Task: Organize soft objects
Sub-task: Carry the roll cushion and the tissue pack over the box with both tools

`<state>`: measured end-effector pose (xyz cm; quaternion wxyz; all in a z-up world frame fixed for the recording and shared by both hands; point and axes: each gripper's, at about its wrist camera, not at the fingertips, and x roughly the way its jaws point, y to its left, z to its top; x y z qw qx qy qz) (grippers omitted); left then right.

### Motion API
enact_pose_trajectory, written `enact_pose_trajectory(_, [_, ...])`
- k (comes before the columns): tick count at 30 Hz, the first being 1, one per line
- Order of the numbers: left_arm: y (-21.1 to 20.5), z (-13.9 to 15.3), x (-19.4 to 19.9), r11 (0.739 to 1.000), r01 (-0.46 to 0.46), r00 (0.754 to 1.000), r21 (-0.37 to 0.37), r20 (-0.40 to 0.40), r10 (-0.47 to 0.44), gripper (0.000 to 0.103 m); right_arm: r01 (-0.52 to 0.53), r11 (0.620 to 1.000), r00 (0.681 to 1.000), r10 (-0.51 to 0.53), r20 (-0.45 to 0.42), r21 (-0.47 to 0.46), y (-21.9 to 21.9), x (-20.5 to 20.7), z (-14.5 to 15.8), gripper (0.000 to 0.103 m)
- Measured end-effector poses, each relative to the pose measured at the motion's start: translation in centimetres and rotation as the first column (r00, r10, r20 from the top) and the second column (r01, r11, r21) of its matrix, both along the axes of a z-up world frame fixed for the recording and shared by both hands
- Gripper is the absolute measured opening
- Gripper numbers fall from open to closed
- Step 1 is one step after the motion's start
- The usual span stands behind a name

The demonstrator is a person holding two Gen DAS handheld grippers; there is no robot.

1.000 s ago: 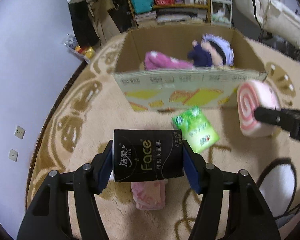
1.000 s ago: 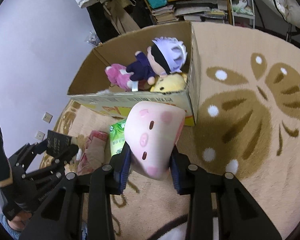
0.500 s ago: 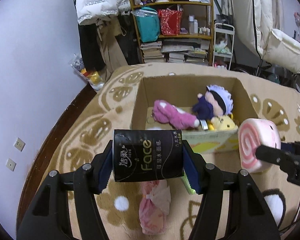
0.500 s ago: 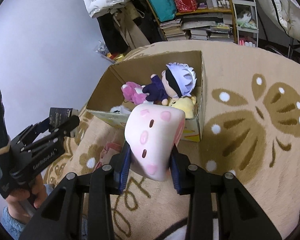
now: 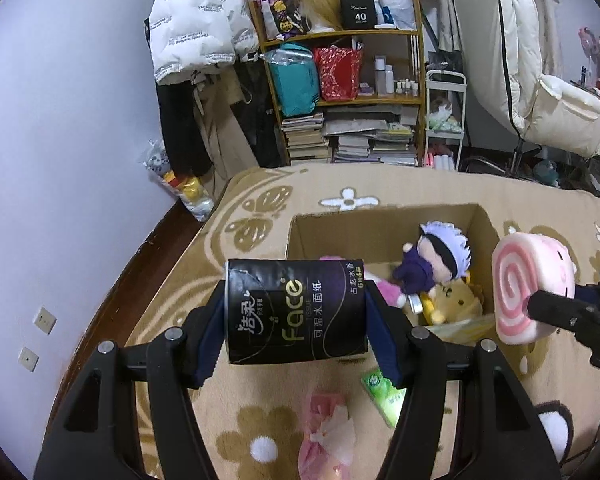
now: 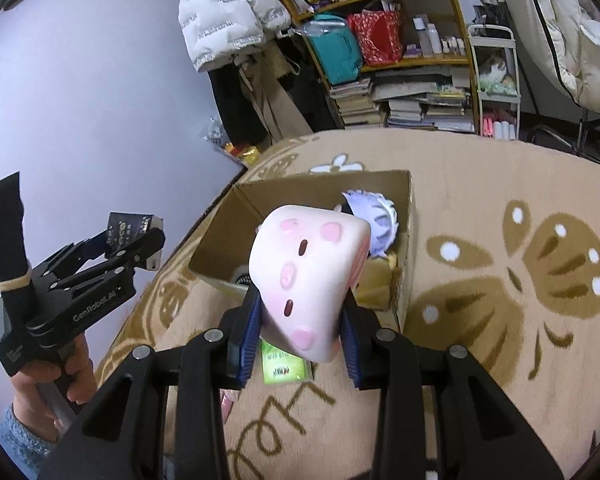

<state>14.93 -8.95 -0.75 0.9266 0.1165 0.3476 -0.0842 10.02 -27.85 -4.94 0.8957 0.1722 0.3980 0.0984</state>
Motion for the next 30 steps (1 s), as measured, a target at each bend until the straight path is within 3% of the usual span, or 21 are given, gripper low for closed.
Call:
enact_pose_trajectory(11, [-1.8, -1.0, 3.0, 0.998, 0.063, 0.997, 0.021, 0.035, -0.064, 0.062, 0.003, 1.000, 0.998, -0.001, 0.062, -0.029, 0.2, 2.1, -0.3, 0.038])
enact_pose_trajectory(20, [-1.8, -3.4, 5.3, 0.995, 0.071, 0.995, -0.065, -0.059, -0.075, 0.063, 0.007, 1.000, 0.998, -0.006, 0.064, -0.022, 0.1, 3.5, -1.9, 0.038])
enact_pose_trajectory(30, [-1.7, -4.5, 5.9, 0.990, 0.073, 0.994, -0.118, -0.076, -0.083, 0.064, -0.006, 1.000, 0.999, 0.007, 0.039, -0.028, 0.5, 4.1, -3.5, 0.040])
